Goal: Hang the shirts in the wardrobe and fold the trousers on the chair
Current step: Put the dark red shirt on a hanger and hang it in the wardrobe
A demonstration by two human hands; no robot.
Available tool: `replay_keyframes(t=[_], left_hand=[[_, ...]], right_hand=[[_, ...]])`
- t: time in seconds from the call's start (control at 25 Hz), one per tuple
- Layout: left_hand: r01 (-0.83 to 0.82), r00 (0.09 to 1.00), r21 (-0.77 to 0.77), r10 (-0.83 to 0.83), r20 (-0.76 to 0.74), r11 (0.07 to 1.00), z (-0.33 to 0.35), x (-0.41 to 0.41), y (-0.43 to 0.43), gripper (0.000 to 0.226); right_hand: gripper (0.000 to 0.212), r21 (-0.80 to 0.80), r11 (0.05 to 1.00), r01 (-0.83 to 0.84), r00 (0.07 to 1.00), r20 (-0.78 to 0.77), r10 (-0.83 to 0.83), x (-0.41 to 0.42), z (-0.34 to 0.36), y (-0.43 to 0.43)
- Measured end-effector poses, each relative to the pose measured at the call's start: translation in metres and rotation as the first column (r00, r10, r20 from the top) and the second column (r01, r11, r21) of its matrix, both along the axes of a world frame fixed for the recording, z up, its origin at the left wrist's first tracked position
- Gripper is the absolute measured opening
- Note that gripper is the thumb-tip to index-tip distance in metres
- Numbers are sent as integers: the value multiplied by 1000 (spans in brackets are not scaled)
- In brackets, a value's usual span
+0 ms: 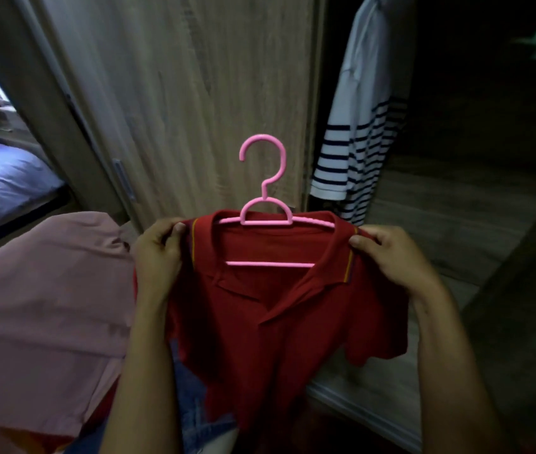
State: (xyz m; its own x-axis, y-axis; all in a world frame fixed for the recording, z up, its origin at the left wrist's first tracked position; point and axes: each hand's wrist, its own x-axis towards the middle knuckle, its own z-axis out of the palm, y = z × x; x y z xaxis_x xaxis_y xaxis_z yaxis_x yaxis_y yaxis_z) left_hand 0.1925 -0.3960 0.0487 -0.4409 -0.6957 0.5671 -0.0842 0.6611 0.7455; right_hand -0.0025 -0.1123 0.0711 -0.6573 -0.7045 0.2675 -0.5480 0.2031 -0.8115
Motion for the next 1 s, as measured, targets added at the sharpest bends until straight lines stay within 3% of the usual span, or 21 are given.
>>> replay_keyframes(t=[0.12,0.24,0.4,0.56,0.68,0.76,0.84,0.92,1.0], left_hand=[[58,997,52,-61,54,997,-14,-33,11,36],[230,958,140,-249,144,963,-33,-74,35,37],[446,811,253,-507,291,859,-59,-122,81,45],[479,748,375,-593,298,793,-76,-148,124,37],[494,770,287,-566,295,821,-73,-152,137,38],[473,809,242,-526,261,847,-58,-152,138,35],[450,849,191,-484,214,873,-38,-152,138,34],[444,875,140,-462,142,885,-15,-150,138,34],[436,897,93,-441,40,895,10,-148,135,32]], right_hand=[[20,57,995,77,997,26,-79,-4,-1,32],[22,204,969,136,988,37,-147,-12,-5,72],[25,381,891,247,961,25,-277,-10,-4,125],[38,566,691,451,868,-98,-486,-4,3,165],[40,622,539,568,774,-181,-607,-2,-2,168],[31,591,497,635,713,-201,-671,4,-2,152],[26,538,540,647,704,-151,-694,10,-1,130],[18,416,652,633,723,-16,-691,13,1,103],[24,279,742,610,745,118,-657,11,6,76]])
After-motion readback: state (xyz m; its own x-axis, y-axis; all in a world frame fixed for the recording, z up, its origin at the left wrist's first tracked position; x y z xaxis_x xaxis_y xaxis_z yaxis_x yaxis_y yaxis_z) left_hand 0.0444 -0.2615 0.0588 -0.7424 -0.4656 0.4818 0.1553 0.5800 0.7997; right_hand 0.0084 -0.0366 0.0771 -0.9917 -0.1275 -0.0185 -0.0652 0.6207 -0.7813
